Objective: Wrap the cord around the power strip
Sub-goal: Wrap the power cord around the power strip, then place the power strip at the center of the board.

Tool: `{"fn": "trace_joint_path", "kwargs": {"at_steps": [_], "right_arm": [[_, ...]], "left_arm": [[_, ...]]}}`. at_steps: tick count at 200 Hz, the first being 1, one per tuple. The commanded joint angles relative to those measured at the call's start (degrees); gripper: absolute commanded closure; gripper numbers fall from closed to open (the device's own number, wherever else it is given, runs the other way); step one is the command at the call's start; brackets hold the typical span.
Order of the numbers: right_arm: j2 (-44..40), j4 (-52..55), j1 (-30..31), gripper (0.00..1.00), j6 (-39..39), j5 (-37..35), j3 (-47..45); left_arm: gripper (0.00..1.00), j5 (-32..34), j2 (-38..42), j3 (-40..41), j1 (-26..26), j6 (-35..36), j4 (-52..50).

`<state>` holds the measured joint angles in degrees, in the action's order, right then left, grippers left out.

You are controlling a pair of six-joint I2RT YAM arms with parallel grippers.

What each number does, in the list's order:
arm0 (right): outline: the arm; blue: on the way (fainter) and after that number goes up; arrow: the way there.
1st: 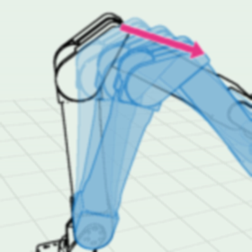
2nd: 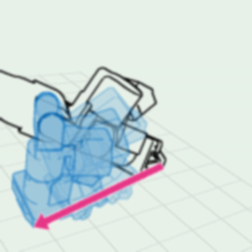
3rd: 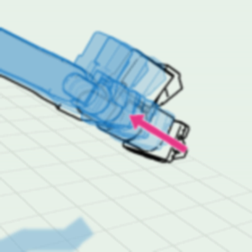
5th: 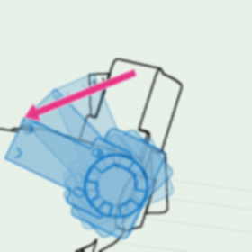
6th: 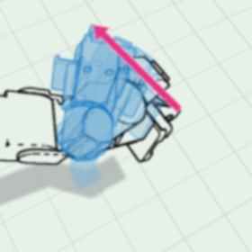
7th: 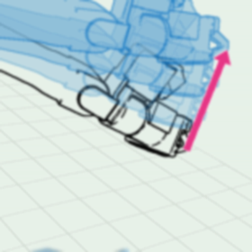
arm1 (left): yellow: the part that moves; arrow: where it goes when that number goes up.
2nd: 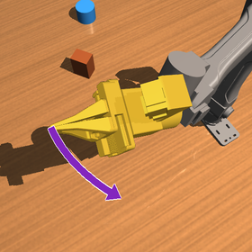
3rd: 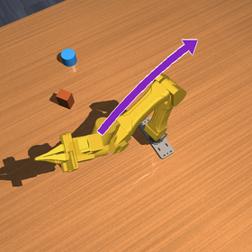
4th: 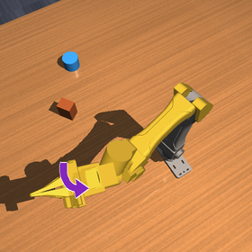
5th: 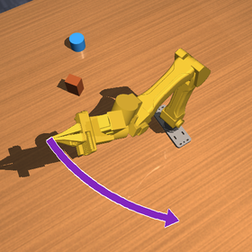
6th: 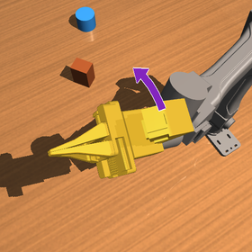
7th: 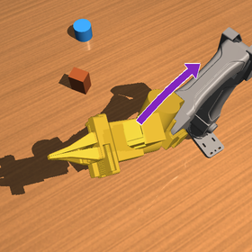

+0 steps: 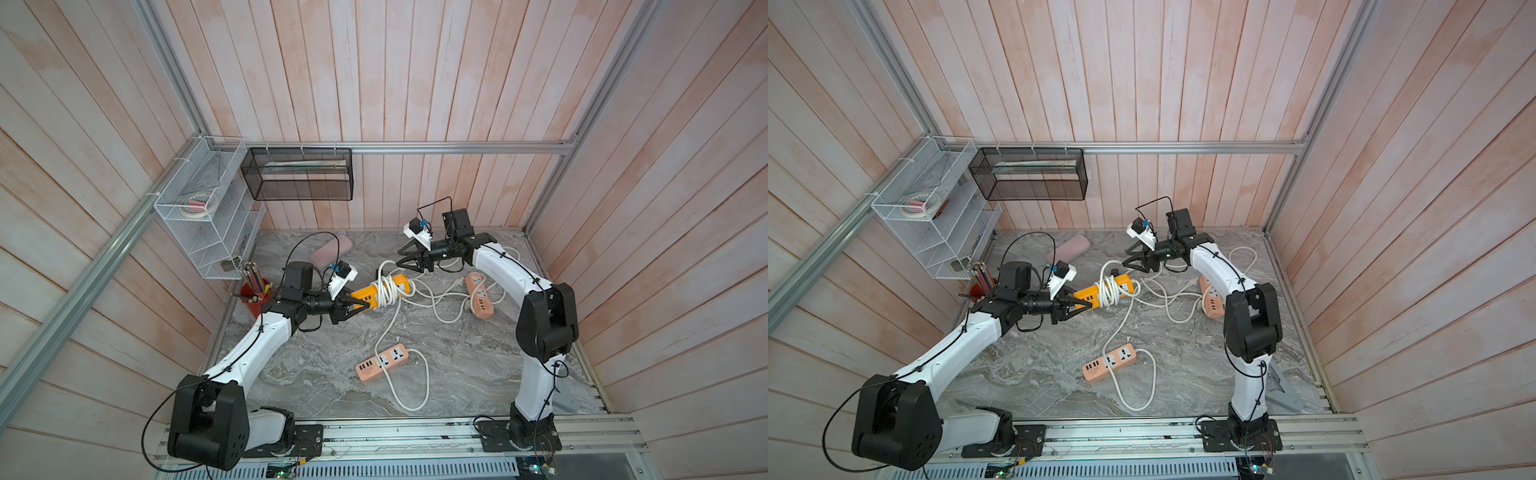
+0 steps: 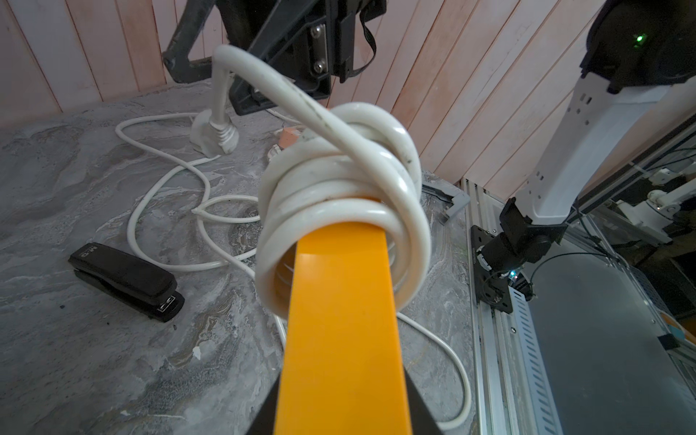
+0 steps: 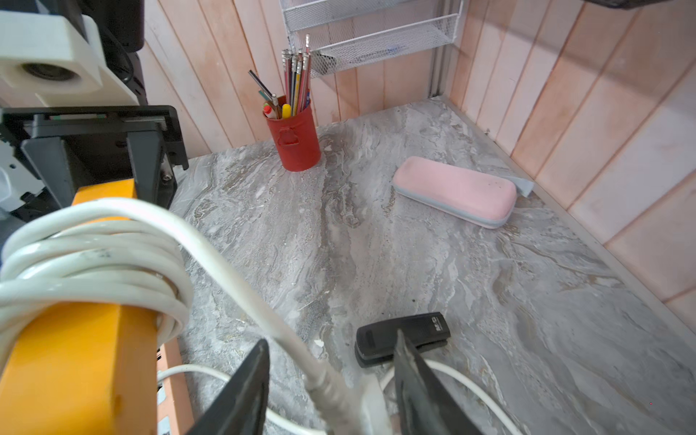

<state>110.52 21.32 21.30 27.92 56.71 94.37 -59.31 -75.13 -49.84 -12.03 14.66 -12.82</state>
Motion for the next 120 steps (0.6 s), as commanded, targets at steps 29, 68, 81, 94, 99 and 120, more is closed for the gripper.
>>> {"fn": "trace_joint_path", "kwargs": {"at_steps": [29, 68, 81, 94, 99, 120], "right_arm": [[-7.8, -20.4, -3.8, 0.39, -15.9, -2.2, -7.6], [-12.0, -31.0, -4.1, 0.33, -30.1, -17.2, -13.1], [-13.3, -32.4, -4.1, 0.33, -38.1, -24.4, -14.4], [-15.2, -33.3, -3.8, 0.33, -46.8, -27.8, -17.1], [-15.9, -34.4, -3.6, 0.32, -50.9, -29.1, -18.5], [-19.1, -36.6, -0.7, 0.24, -63.0, -34.5, -25.2]], "left_arm": [[1.00, -2.3, 0.4, -0.7, 0.5, -5.6, 9.4], [1.00, 1.2, 1.0, 3.1, 0.9, -14.6, 20.2], [1.00, 3.5, 1.4, 5.2, 0.9, -18.5, 26.0], [1.00, 6.2, 1.9, 7.7, 0.9, -24.7, 32.8], [1.00, 7.1, 2.0, 8.8, 0.9, -26.2, 35.3], [1.00, 11.7, 3.3, 13.3, 0.9, -30.3, 43.7]]}}
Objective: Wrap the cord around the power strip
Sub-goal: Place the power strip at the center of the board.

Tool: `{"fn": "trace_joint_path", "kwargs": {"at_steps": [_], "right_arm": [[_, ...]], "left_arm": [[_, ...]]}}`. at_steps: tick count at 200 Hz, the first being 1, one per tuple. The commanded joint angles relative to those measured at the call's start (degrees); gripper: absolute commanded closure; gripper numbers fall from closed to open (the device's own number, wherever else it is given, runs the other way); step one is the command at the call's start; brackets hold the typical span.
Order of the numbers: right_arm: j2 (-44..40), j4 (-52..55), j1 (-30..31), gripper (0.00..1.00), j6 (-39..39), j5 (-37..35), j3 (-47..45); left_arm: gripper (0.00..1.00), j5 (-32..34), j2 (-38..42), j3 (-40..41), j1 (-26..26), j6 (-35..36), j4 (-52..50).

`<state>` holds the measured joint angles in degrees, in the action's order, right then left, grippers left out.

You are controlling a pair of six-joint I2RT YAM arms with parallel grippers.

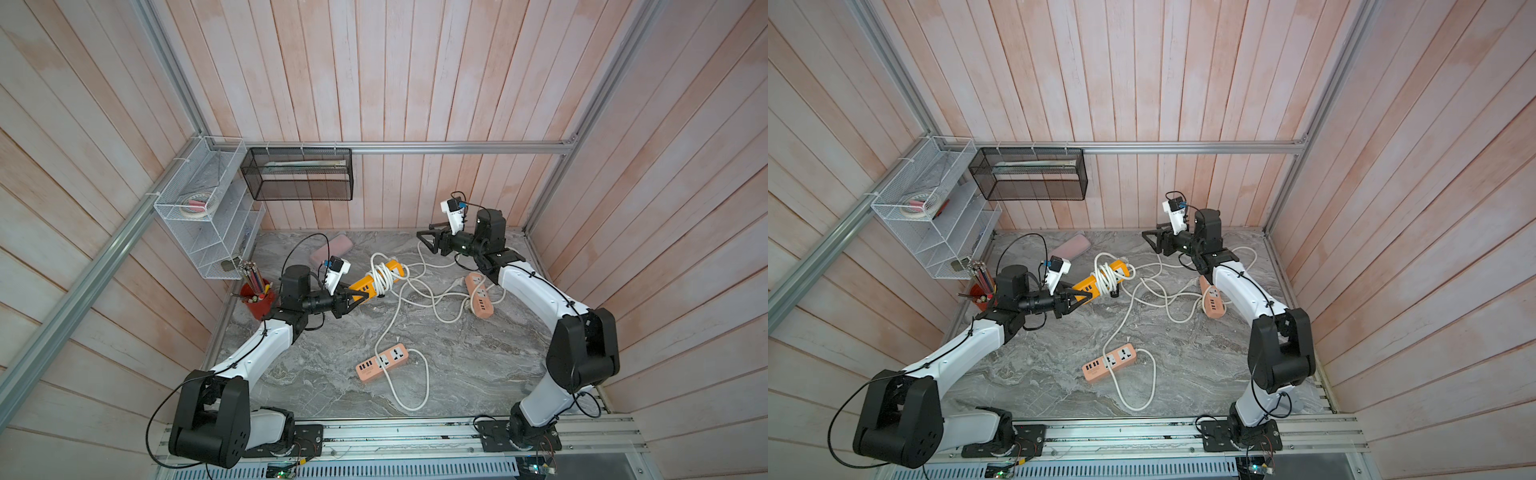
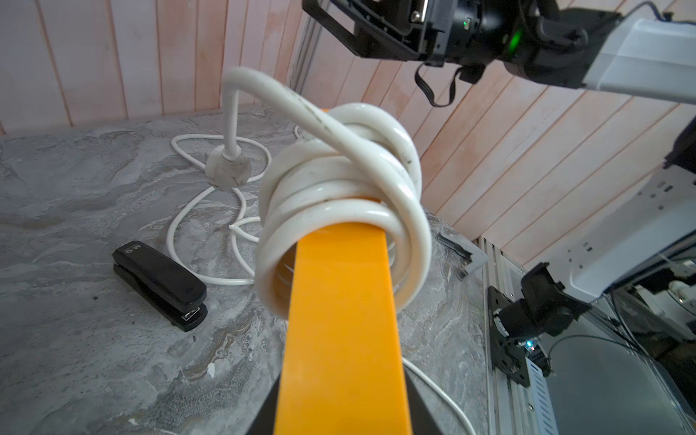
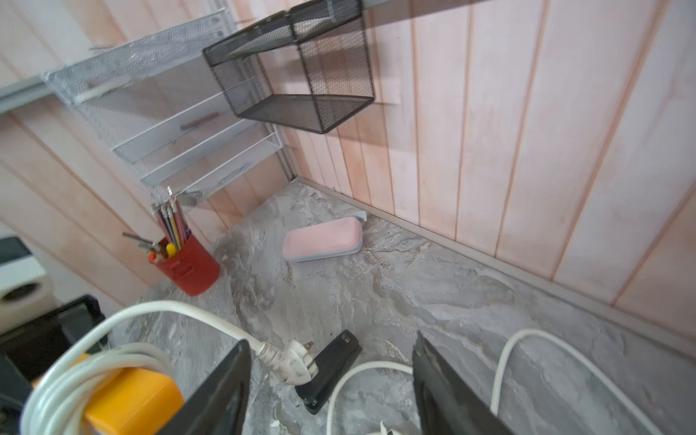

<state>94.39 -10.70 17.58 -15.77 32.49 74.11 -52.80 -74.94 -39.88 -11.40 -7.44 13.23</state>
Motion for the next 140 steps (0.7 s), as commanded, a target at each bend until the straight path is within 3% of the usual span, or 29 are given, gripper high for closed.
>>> {"fn": "trace_joint_path", "kwargs": {"at_steps": [1, 36, 74, 140], "right_arm": [[-3.0, -4.5, 3.2, 0.24, -19.8, -10.6, -5.1], [-2.4, -7.2, 9.6, 0.15, -33.6, -10.7, -9.2], [0.8, -4.6, 14.5, 0.11, -42.4, -15.0, -5.0], [10.2, 1.9, 21.3, 0.11, -48.6, -17.0, 4.9]], "left_arm": [[1.00, 5.3, 3.1, 3.5, 0.2, -8.2, 17.8], [1.00, 7.5, 3.5, 6.4, 0.3, -10.0, 21.3], [1.00, 10.0, 4.0, 9.5, 0.3, -11.2, 24.5], [1.00, 11.5, 3.4, 11.5, -0.1, -11.6, 27.9]]}}
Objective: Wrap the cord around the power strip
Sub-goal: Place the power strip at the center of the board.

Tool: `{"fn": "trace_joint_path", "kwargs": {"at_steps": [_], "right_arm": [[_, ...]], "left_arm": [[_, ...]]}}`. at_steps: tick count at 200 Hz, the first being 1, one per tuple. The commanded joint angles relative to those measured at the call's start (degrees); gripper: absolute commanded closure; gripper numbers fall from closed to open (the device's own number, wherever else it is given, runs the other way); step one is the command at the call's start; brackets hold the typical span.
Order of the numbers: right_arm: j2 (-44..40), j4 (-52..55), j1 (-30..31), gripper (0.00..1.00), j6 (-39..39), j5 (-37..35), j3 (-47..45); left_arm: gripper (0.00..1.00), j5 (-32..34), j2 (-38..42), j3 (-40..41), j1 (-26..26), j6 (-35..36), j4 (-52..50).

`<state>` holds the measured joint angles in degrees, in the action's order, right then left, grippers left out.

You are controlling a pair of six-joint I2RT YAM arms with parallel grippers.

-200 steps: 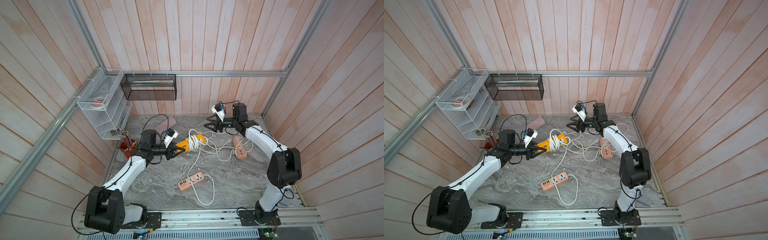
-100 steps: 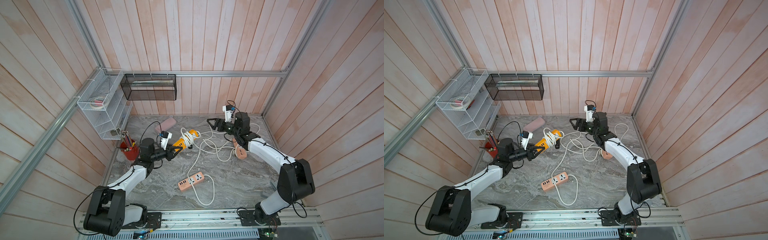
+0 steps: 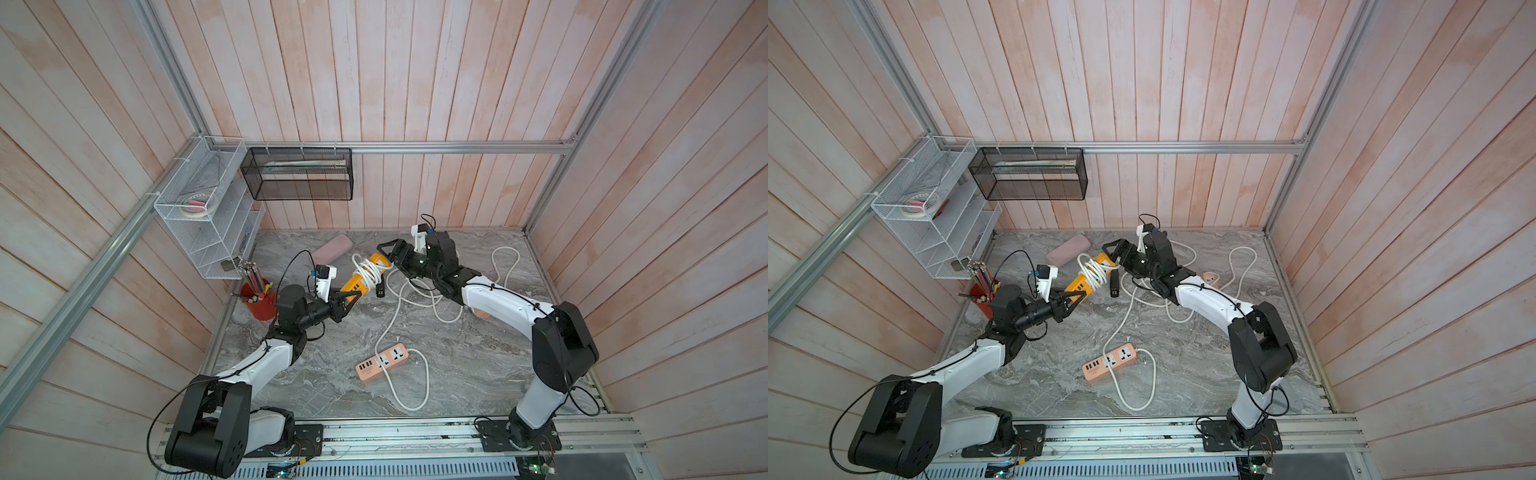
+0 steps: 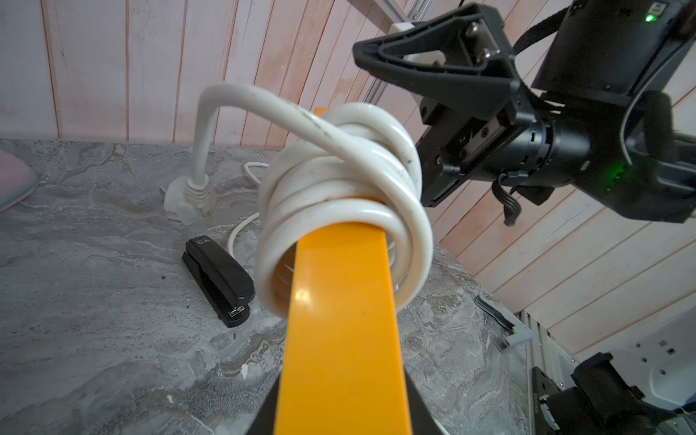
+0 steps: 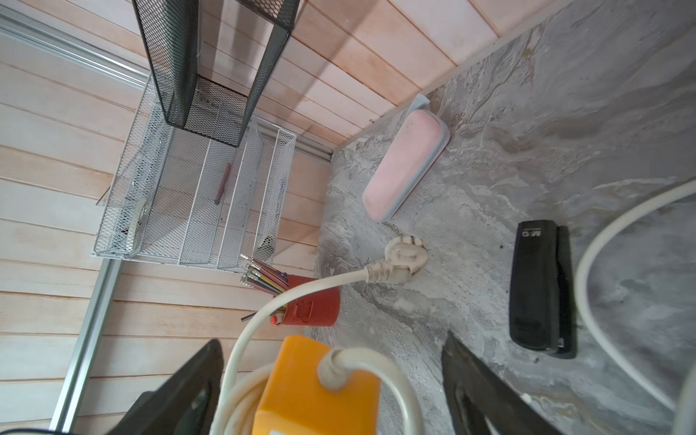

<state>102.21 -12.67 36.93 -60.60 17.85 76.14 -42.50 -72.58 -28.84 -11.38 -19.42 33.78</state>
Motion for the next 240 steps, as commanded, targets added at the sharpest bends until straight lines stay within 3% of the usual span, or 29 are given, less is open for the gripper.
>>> {"fn": "trace_joint_path", "kwargs": {"at_steps": [1, 46, 64, 93, 115, 147, 167, 211, 240], "right_arm": [[2.5, 3.9, 2.0, 0.12, -3.8, -2.4, 2.9], [4.9, 5.3, 3.1, 0.25, -5.2, -5.0, 4.5], [5.4, 5.1, 3.1, 0.41, -5.4, -6.1, 4.5], [7.1, 5.1, 3.0, 0.63, -4.5, -7.2, 5.1], [8.3, 5.6, 3.0, 0.73, -2.9, -7.2, 6.5], [9.1, 5.6, 3.1, 0.78, -1.5, -7.8, 7.0], [9.5, 5.9, 3.3, 0.80, -1.1, -8.3, 6.6], [12.0, 10.2, 6.9, 0.80, -0.6, -14.8, 8.0], [15.9, 12.2, 9.7, 0.80, 1.1, -17.8, 12.4]], "left_arm": [[1.00, 1.2, 1.1, 0.5, -0.1, 0.4, 7.3], [1.00, 4.3, 0.9, 0.4, -0.2, 2.3, 3.0], [1.00, 5.5, 0.8, 0.1, -0.6, 2.6, 0.3], [0.70, 5.3, 1.6, -1.5, -0.8, 3.2, -6.7], [0.56, 5.5, 3.3, -3.0, -0.8, 4.9, -15.0], [0.46, 6.7, 6.4, -4.8, -0.7, 6.4, -25.3], [0.45, 8.3, 8.0, -6.4, -0.6, 7.1, -31.5], [0.45, 22.6, 11.1, -16.9, 0.5, 12.2, -50.2], [0.45, 27.3, 12.9, -21.5, 1.0, 14.7, -53.3]]}}
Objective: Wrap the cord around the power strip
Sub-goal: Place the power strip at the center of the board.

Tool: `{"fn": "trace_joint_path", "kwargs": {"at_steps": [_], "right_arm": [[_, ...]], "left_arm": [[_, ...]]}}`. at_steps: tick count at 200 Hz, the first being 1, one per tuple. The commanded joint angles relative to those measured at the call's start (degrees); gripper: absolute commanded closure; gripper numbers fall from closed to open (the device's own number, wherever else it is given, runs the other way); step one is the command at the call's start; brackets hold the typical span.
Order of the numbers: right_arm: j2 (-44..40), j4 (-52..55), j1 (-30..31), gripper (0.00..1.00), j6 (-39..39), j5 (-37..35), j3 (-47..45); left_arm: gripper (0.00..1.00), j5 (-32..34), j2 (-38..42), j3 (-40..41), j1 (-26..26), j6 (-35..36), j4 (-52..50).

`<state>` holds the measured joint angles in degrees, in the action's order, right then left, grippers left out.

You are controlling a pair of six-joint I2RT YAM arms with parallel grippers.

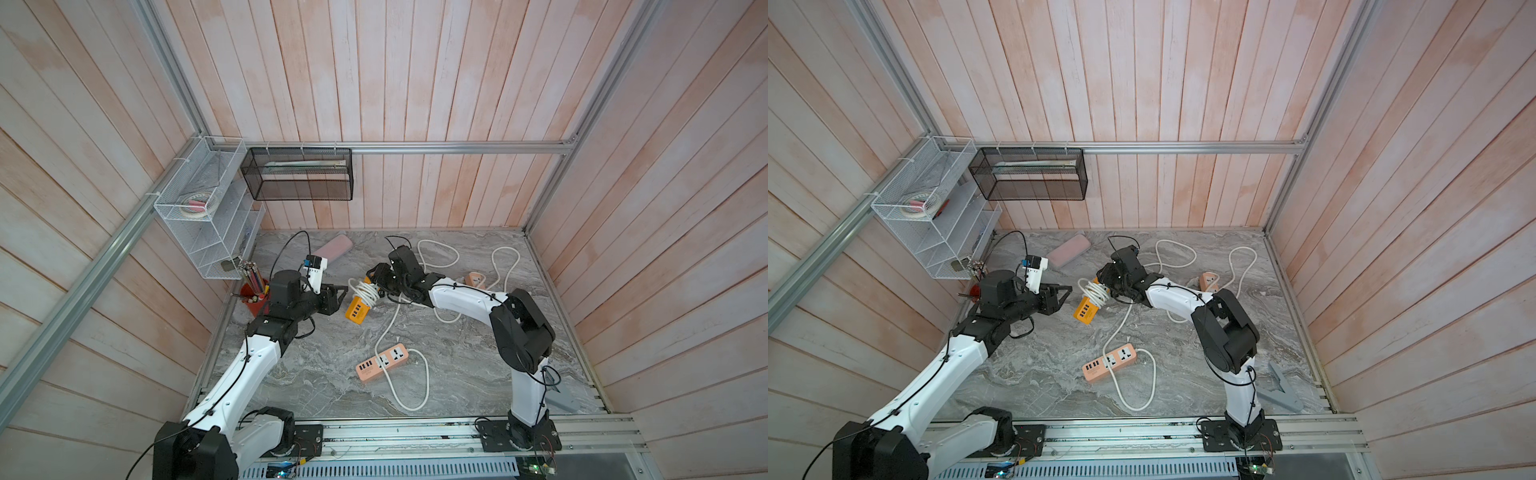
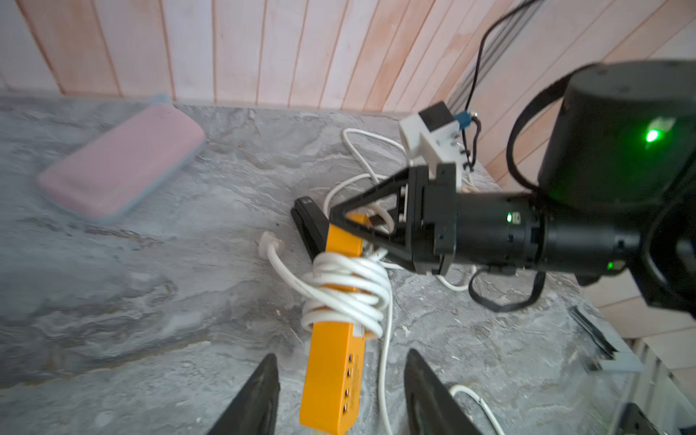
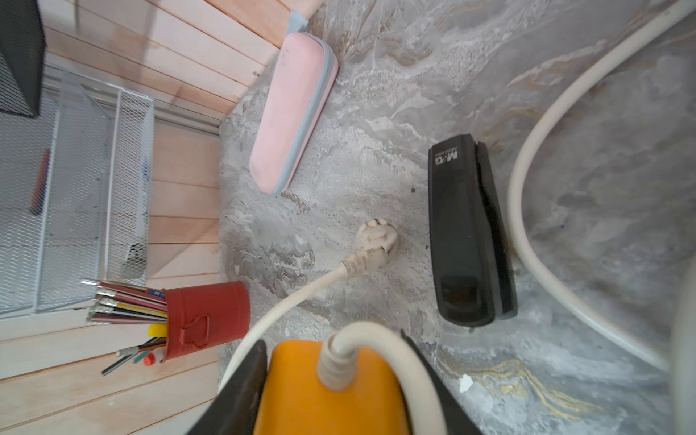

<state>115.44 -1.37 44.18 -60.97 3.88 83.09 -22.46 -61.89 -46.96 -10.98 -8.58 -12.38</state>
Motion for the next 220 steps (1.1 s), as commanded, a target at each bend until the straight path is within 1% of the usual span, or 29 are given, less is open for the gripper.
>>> {"fn": "trace_joint_path", "kwargs": {"at_steps": [1, 42, 70, 98, 121, 140, 160, 166, 177, 212, 220], "right_arm": [[2.9, 1.0, 2.6, 0.80, 1.6, -4.1, 5.7], [11.4, 3.9, 7.1, 0.80, 1.7, -7.9, 14.5], [17.9, 7.9, 9.3, 0.78, 1.6, -9.6, 23.5], [24.5, 11.5, 11.7, 0.77, 0.9, -8.3, 32.6], [29.0, 13.8, 13.1, 0.75, -0.4, -6.8, 39.3], [33.3, 17.1, 13.6, 0.71, -0.6, -5.9, 47.1], [35.7, 18.9, 13.6, 0.64, -1.7, -4.7, 52.2], [37.9, 19.0, 13.6, 0.61, -1.8, -4.4, 53.1], [38.5, 19.4, 13.3, 0.53, -1.9, -4.3, 53.8], [36.6, 19.1, 12.2, 0.34, -1.5, -4.9, 51.7], [34.0, 18.6, 12.0, 0.31, -1.4, -5.1, 50.7]], "left_arm": [[0.45, 7.4, 2.3, -3.5, 0.6, 3.9, -7.2], [0.45, 10.7, 2.6, -7.8, 1.5, 2.9, -8.7], [0.45, 12.2, 2.1, -10.8, 1.8, 1.6, -10.5], [0.45, 11.4, 1.9, -12.2, 2.1, 1.5, -11.1], [0.45, 10.4, 1.9, -11.9, 2.0, 1.2, -10.5], [0.45, 9.6, 1.8, -11.4, 2.0, 0.6, -10.1], [0.45, 9.2, 1.8, -11.1, 2.0, 0.3, -10.0], [0.45, 9.0, 1.7, -11.0, 2.0, 0.4, -9.9], [0.45, 8.9, 1.8, -11.0, 2.0, 0.6, -9.9], [0.45, 8.6, 1.3, -11.1, 2.0, 0.6, -9.5], [0.46, 8.3, 1.1, -11.1, 2.0, 0.4, -9.5]]}}
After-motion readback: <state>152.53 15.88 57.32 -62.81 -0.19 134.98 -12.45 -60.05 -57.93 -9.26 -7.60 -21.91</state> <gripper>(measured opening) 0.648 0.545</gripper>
